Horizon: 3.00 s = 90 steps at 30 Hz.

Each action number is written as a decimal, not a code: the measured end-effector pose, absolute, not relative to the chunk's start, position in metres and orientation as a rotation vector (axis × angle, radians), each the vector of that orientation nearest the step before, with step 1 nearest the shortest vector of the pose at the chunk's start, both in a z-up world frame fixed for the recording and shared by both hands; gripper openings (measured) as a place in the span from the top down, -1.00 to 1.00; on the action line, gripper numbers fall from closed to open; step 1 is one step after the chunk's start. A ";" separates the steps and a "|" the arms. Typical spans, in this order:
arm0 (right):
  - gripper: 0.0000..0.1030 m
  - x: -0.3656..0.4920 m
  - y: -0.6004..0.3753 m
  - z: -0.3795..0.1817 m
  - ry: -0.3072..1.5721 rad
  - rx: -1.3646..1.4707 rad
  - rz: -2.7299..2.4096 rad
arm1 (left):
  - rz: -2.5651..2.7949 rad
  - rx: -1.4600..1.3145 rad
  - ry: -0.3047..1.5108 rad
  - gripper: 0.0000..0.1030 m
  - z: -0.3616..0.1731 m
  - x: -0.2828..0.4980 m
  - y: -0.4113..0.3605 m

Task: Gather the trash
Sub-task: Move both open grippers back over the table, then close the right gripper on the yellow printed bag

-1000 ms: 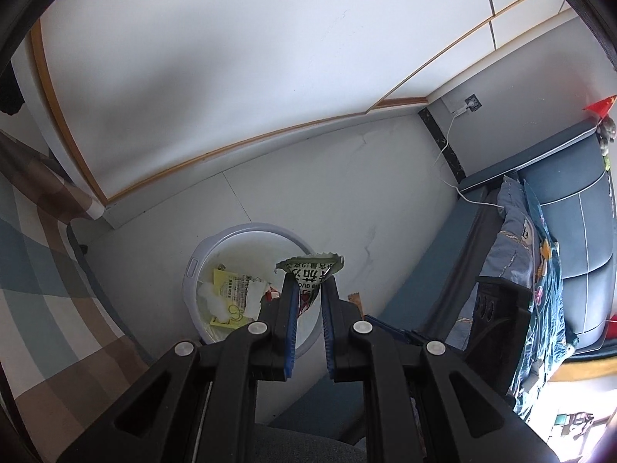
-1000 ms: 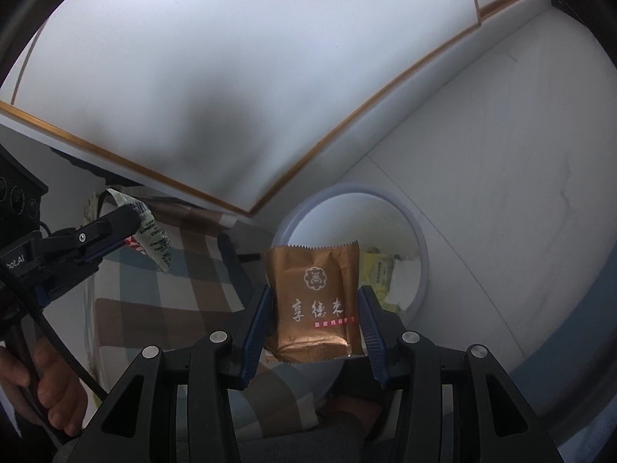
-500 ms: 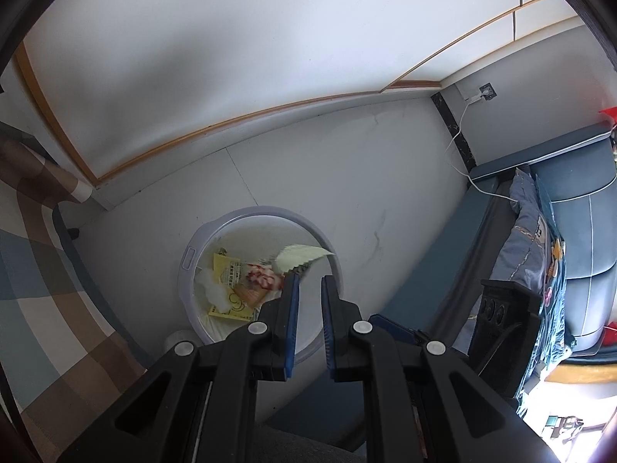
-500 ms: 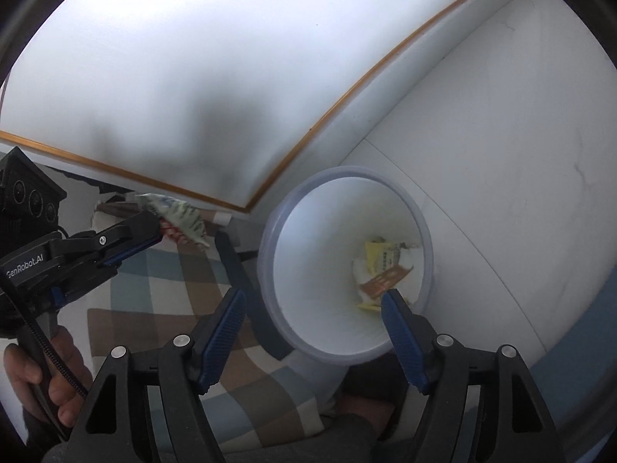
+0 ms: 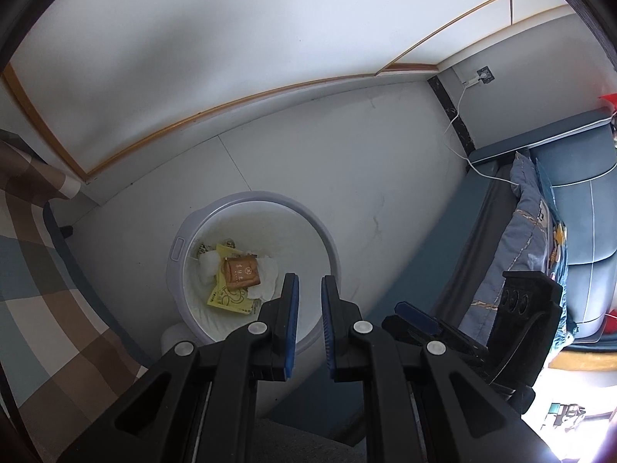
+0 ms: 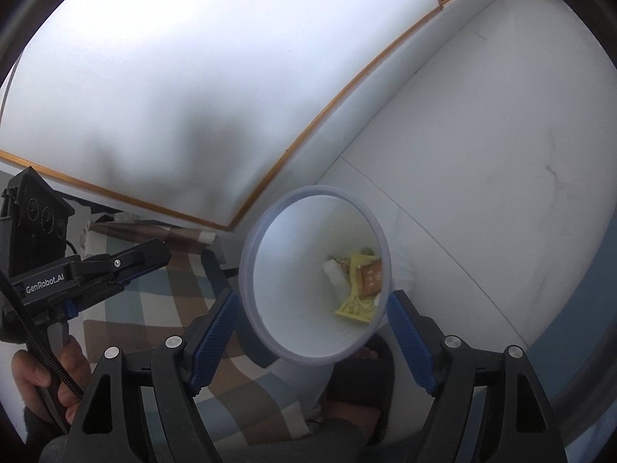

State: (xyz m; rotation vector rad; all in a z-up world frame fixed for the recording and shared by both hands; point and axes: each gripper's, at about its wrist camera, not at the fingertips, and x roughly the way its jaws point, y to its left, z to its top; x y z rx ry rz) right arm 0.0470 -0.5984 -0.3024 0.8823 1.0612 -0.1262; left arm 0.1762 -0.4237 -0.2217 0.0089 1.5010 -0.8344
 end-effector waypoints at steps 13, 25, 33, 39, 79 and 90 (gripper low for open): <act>-0.65 0.037 -0.592 -0.265 1.016 0.834 -0.143 | -0.681 0.069 1.369 -0.24 -0.183 0.162 -0.387; -0.70 0.026 -0.566 -0.195 0.921 0.743 -0.133 | -0.506 -0.003 1.118 -0.29 -0.104 0.146 -0.313; -0.70 0.018 -0.520 -0.114 0.718 0.642 -0.082 | -0.431 -0.018 0.922 -0.42 -0.059 0.131 -0.245; -0.73 0.024 -0.462 -0.076 0.679 0.557 -0.004 | -0.326 -0.091 0.862 -0.43 -0.041 0.131 -0.177; -0.77 0.094 -0.049 -0.168 1.073 -0.205 0.518 | 0.135 -0.398 0.804 -0.68 -0.079 0.085 0.131; -0.84 0.109 -0.016 -0.187 1.125 -0.308 0.487 | 0.130 -0.448 0.828 -0.68 -0.082 0.087 0.142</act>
